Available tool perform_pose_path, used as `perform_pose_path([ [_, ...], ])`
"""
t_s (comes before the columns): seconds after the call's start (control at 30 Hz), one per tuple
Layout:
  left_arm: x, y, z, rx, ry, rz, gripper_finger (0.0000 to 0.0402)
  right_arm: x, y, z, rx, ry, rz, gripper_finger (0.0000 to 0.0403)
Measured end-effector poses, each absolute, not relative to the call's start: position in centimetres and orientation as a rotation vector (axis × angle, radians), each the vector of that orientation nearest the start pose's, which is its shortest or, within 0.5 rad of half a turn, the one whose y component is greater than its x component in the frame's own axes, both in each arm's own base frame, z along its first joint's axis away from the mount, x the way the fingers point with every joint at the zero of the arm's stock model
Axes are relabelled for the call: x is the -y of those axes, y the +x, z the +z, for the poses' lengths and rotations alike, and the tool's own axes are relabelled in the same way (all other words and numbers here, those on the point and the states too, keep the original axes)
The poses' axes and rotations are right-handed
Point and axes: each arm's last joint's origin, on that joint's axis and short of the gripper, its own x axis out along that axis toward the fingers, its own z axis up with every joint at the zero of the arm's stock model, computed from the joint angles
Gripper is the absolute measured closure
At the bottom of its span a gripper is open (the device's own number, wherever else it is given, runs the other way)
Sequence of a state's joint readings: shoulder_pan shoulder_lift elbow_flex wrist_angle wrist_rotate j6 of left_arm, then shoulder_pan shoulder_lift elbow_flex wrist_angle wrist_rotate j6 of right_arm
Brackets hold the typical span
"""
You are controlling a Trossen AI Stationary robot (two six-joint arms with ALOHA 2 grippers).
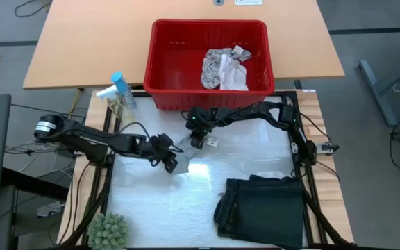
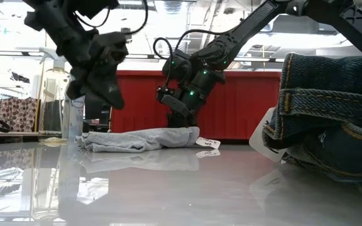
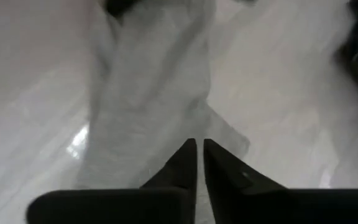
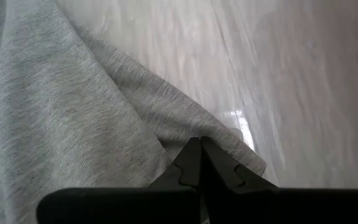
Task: Fold Laundry from Bin
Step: Fold the gray boxer from the red laundry bin
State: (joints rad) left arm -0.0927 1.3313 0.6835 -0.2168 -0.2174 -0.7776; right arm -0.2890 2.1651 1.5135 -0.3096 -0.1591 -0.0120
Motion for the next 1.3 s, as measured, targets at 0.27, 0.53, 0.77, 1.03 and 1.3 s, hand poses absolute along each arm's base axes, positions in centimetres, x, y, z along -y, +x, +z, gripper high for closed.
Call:
perform_pose_path([
  [0.27,4.0,26.3,14.6,-0.912,-0.553,0.405,0.0401,12.5,43.7,14.2,-0.938,0.203,-0.114,0.0372],
  [0.53,4.6,26.9,12.3,-0.969,-0.547,0.44,0.0401,12.8,43.2,14.9,-0.953,0.258,-0.149,0.037],
  [0.77,4.6,26.7,12.2,-0.984,-0.529,0.435,0.0401,14.6,41.7,19.3,-0.931,0.236,-0.169,0.0322],
  [1.03,4.9,26.6,12.1,-0.993,-0.514,0.422,0.0401,13.1,40.4,22.0,-0.933,0.048,0.116,0.0214],
  [1.3,6.0,26.4,12.1,-1.023,-0.468,0.345,0.0401,9.9,42.2,19.7,-0.971,-0.118,0.211,0.0149],
])
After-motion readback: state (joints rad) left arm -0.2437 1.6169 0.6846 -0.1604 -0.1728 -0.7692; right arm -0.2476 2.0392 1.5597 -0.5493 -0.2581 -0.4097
